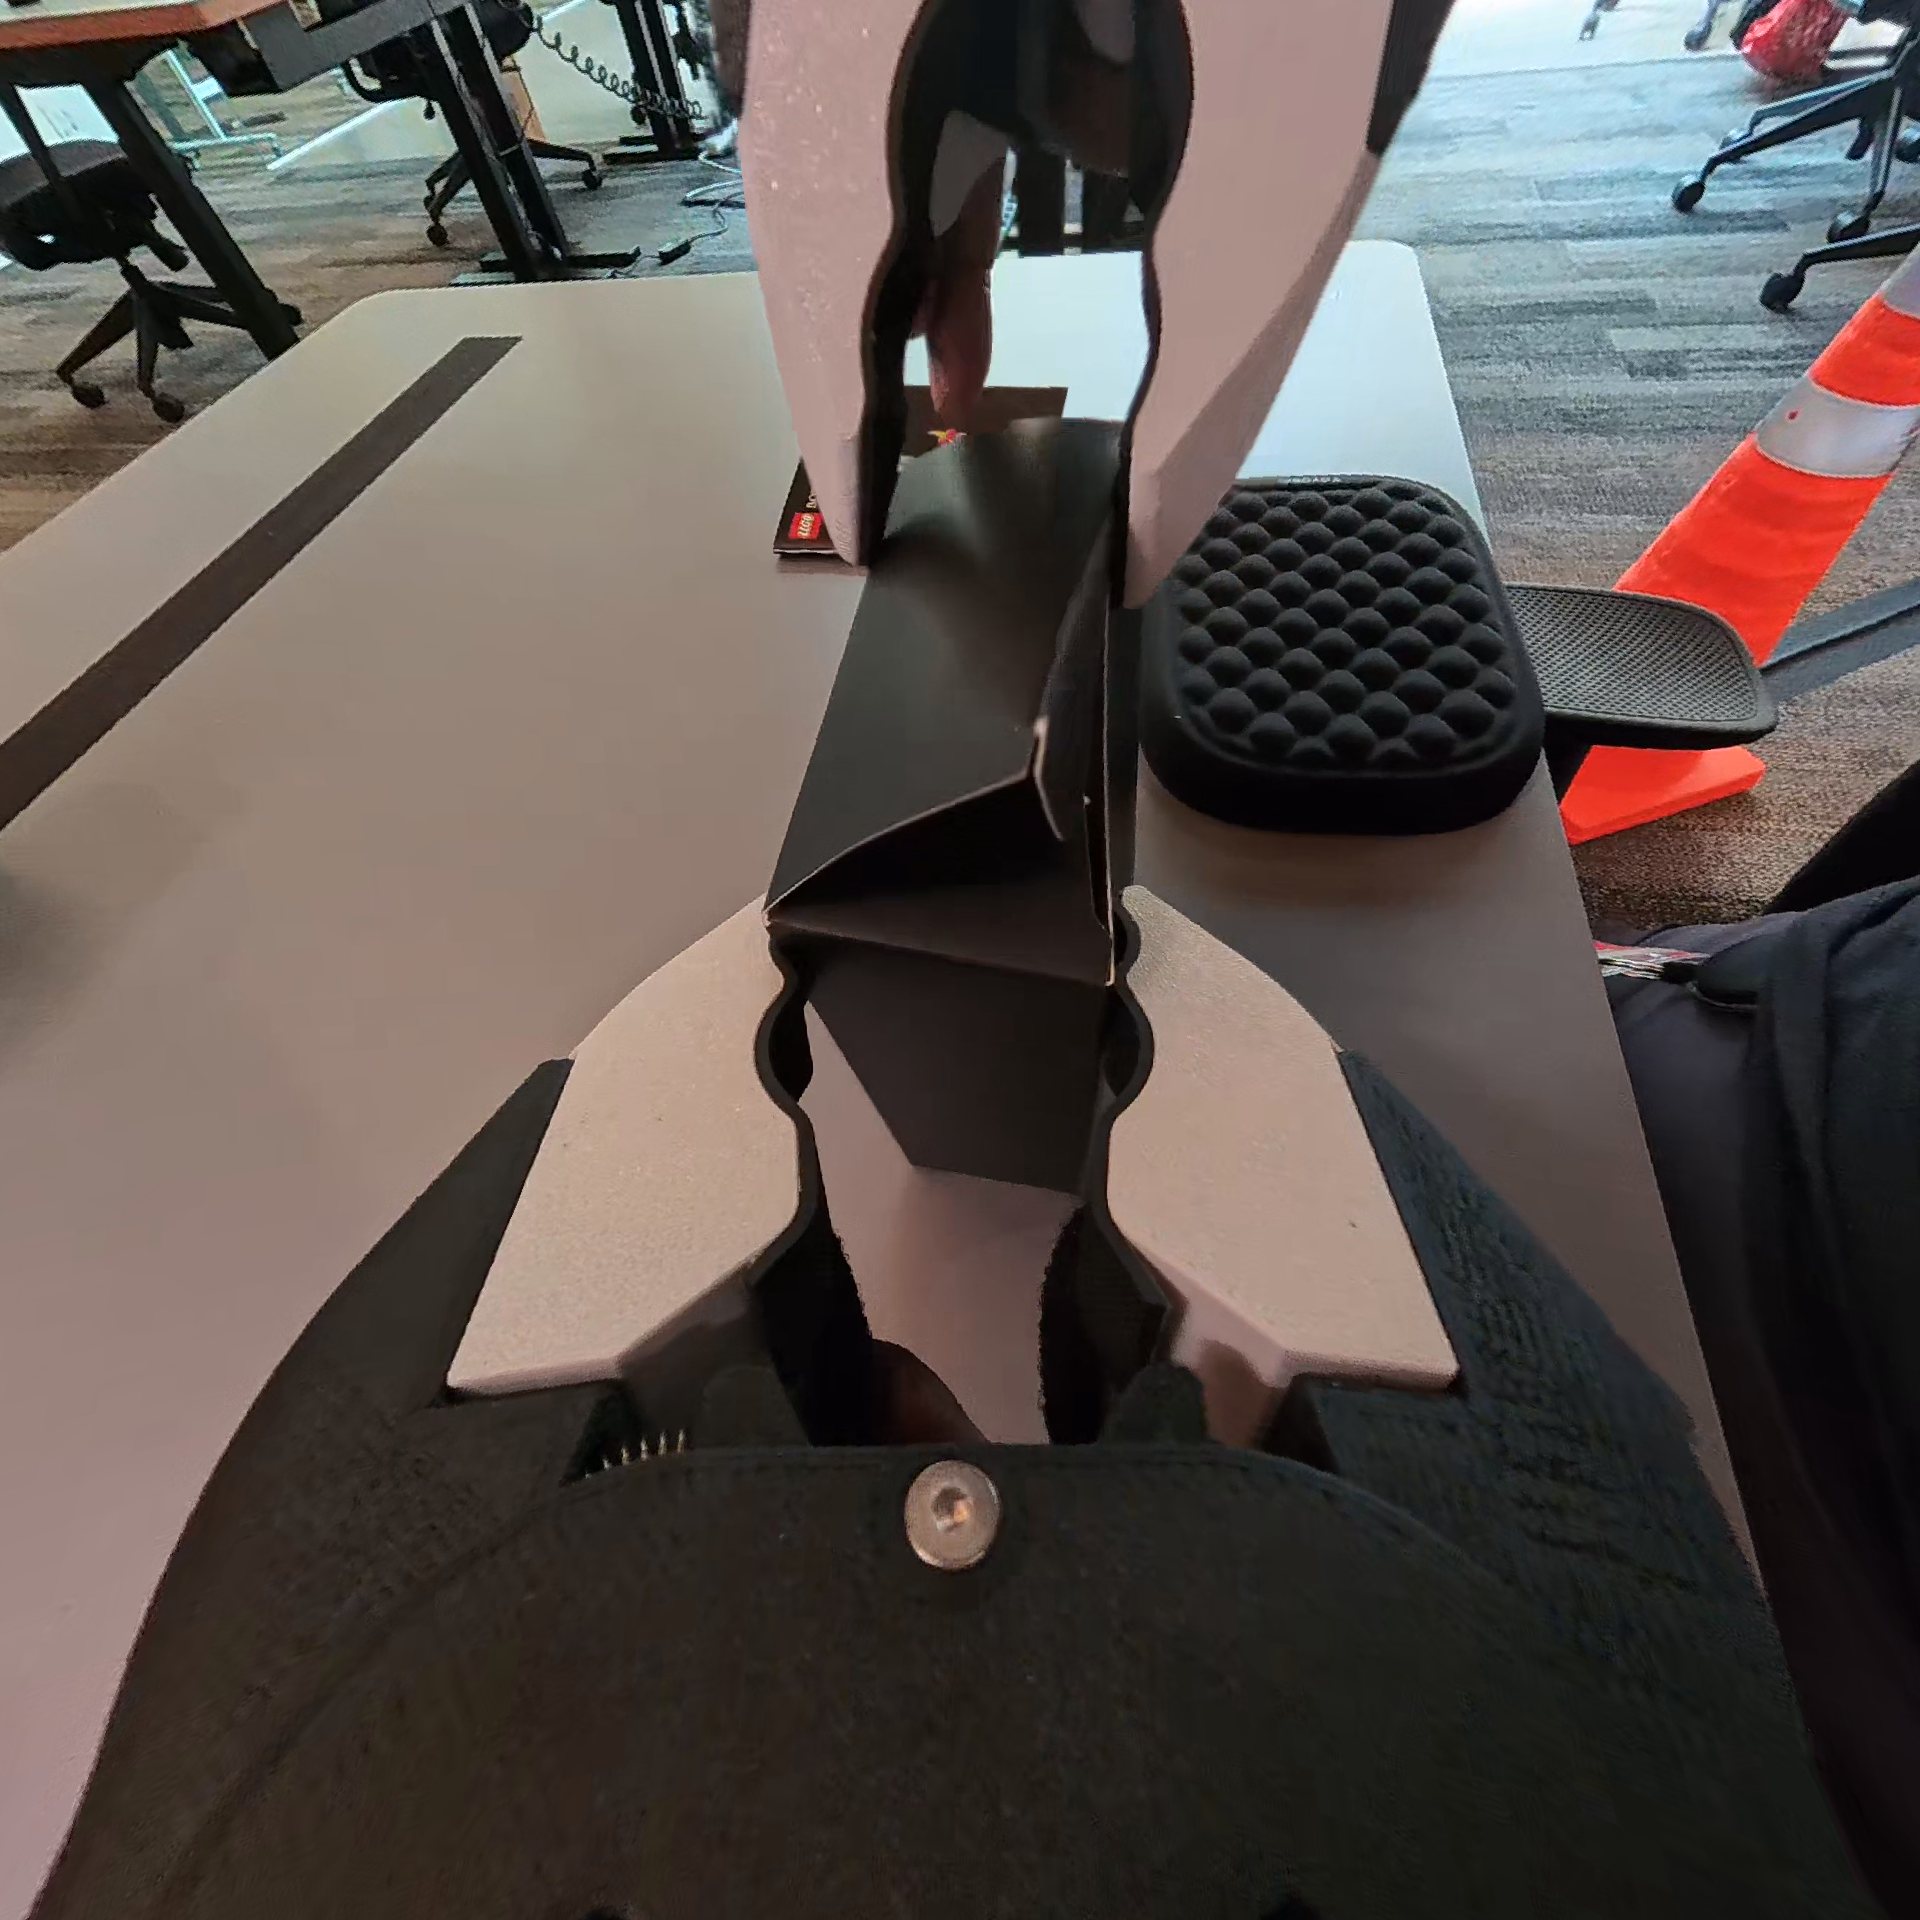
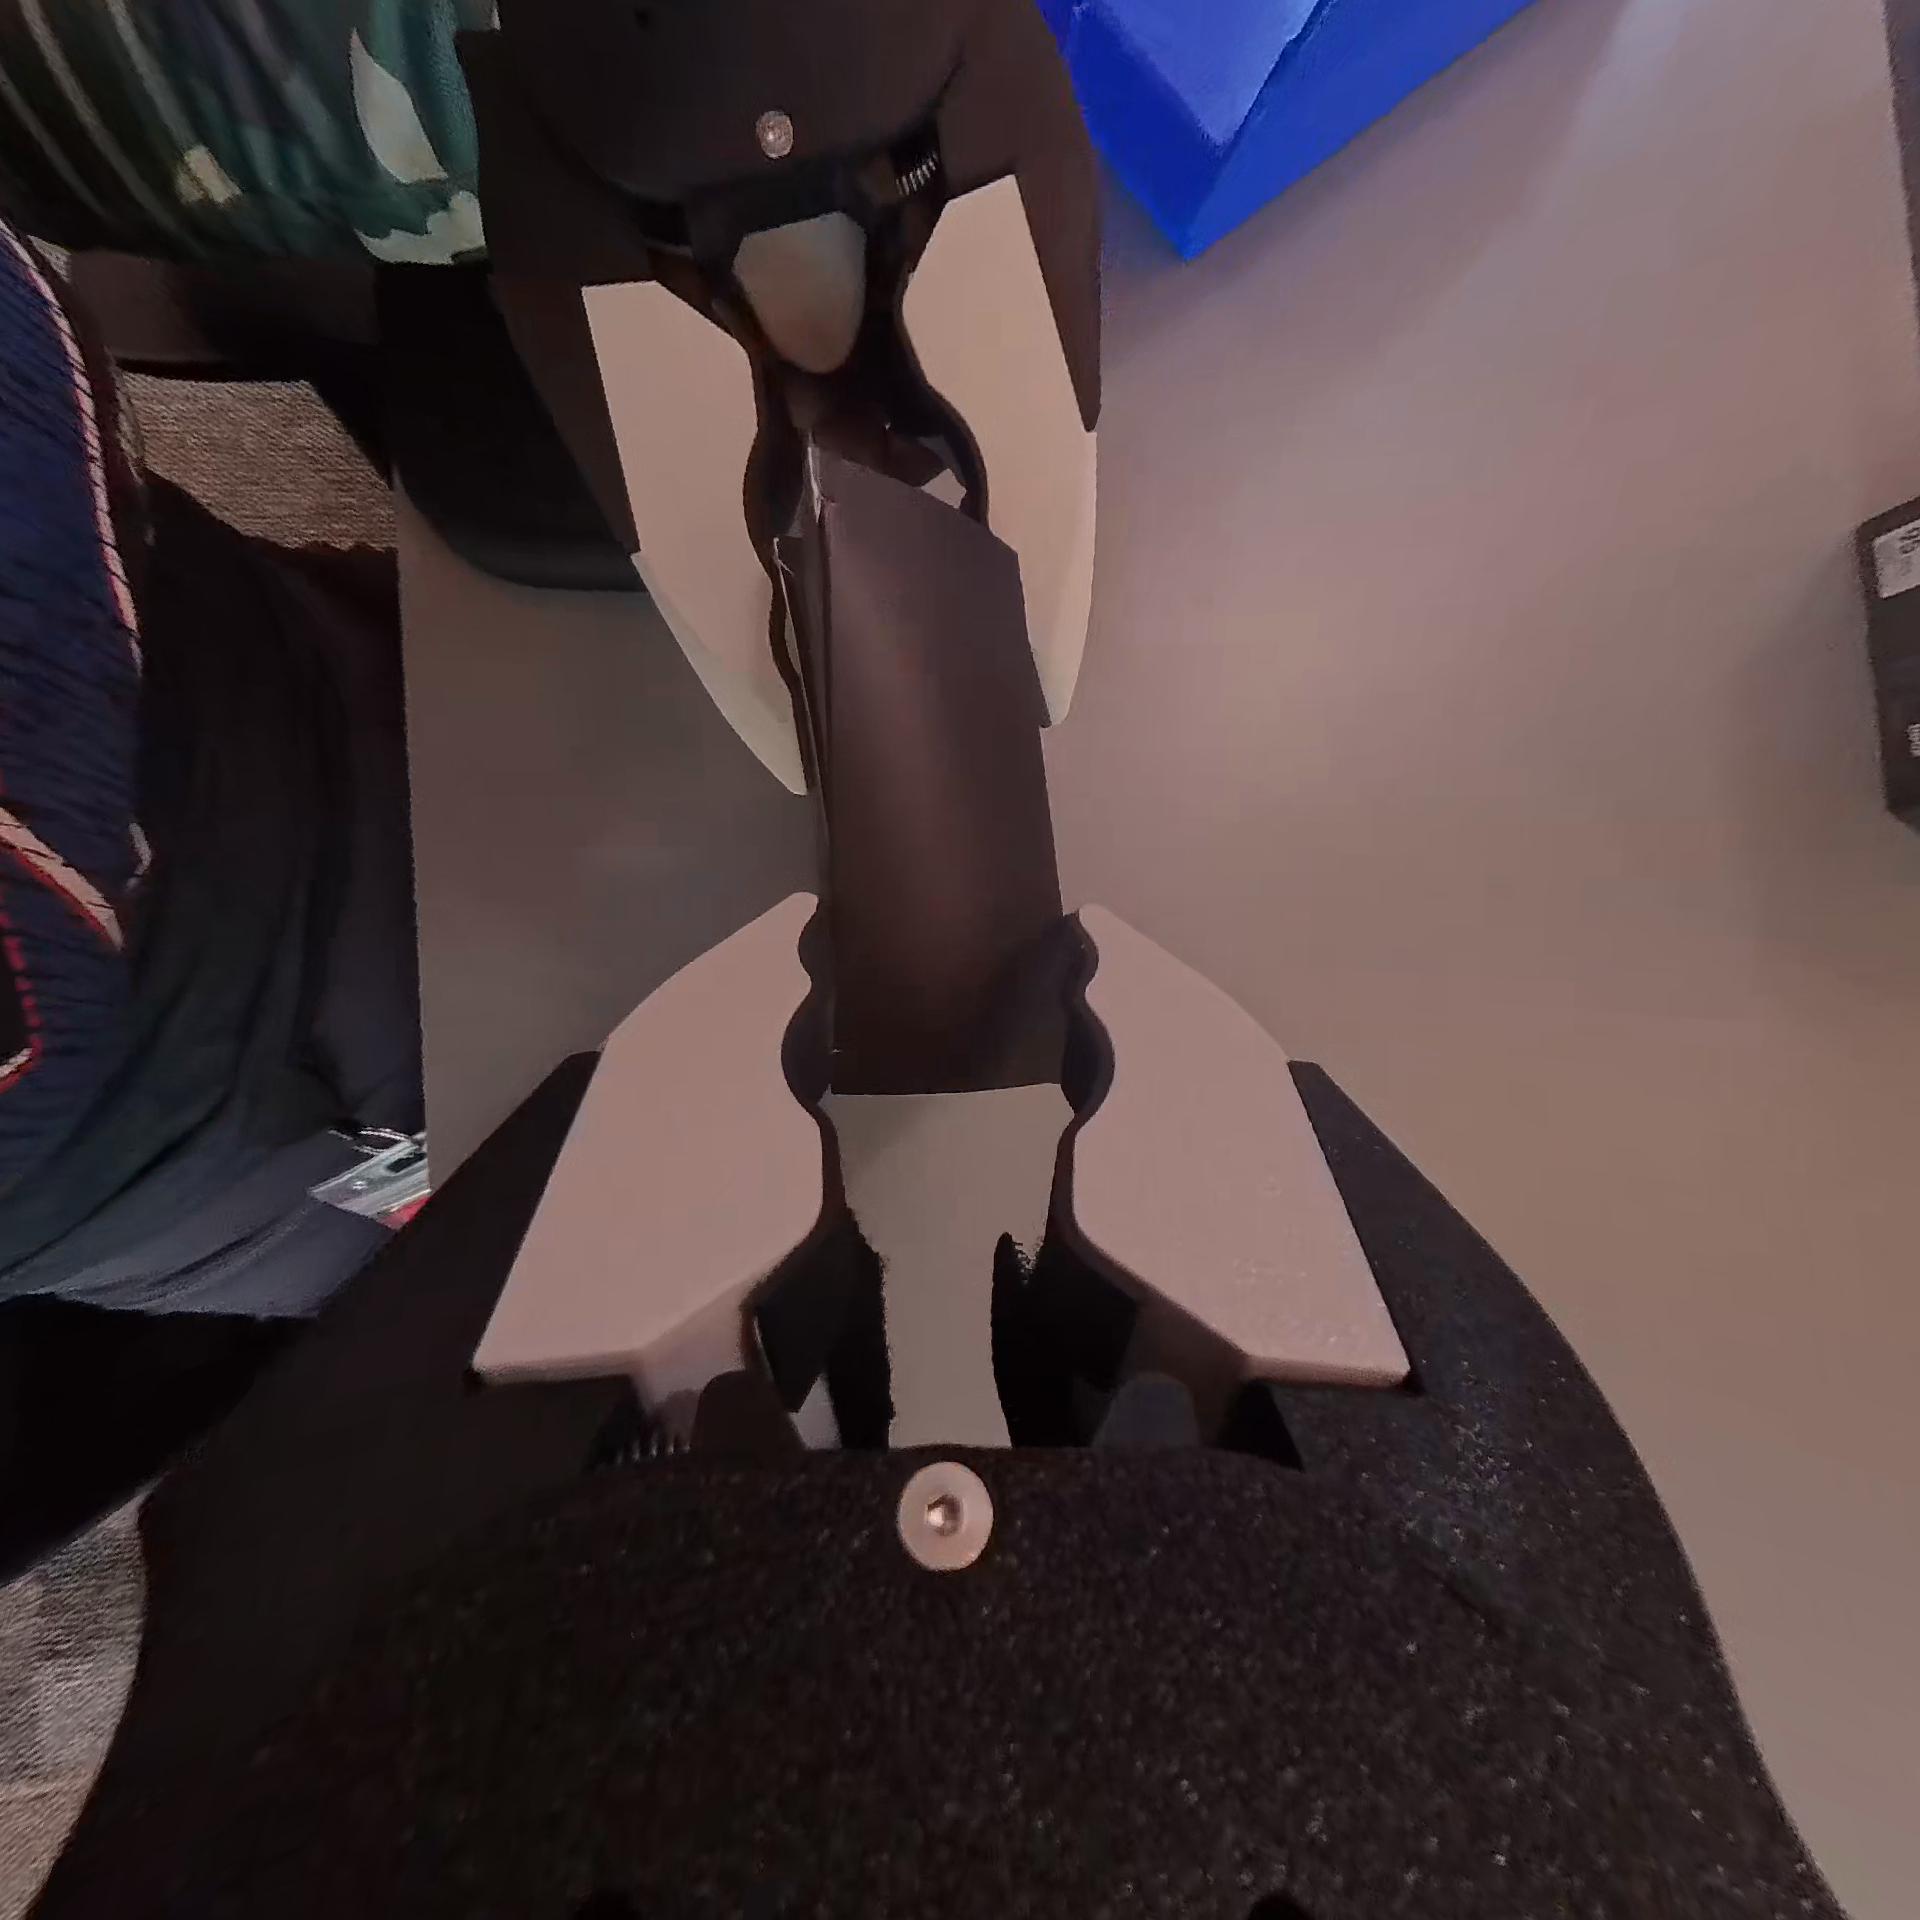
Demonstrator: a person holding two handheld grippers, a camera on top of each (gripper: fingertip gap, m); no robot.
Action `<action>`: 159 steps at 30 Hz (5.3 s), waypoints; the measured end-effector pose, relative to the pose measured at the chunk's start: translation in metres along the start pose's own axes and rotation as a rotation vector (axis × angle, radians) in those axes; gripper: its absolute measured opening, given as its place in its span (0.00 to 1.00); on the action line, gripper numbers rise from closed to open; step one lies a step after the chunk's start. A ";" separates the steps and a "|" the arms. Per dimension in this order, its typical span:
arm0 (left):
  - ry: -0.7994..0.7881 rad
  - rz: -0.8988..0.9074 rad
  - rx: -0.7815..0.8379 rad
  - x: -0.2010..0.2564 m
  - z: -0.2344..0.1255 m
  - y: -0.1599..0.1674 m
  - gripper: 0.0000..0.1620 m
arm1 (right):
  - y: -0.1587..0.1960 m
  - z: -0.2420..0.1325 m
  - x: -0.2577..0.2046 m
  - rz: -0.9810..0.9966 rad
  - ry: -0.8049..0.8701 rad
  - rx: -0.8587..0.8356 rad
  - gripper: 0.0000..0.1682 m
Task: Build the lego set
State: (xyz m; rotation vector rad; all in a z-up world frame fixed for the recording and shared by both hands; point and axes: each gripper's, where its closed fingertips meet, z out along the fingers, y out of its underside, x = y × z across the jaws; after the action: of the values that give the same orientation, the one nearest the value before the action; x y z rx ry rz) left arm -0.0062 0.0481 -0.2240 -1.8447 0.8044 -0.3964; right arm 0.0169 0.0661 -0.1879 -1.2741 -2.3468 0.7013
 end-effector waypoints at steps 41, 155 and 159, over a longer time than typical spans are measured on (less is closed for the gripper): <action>0.033 0.069 0.131 0.006 0.001 -0.005 0.34 | -0.003 -0.003 0.038 0.760 -0.412 0.705 0.02; -0.178 0.075 0.099 -0.003 0.004 0.010 0.34 | 0.015 0.010 0.007 0.162 0.128 0.709 0.42; -0.454 0.065 0.031 -0.024 -0.001 0.012 0.34 | 0.007 -0.032 0.027 0.319 0.484 0.790 0.31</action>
State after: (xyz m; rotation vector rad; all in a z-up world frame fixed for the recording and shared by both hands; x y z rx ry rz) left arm -0.0286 0.0614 -0.2328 -1.7799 0.5383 0.0550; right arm 0.0253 0.1002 -0.1642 -1.2460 -1.2808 1.1159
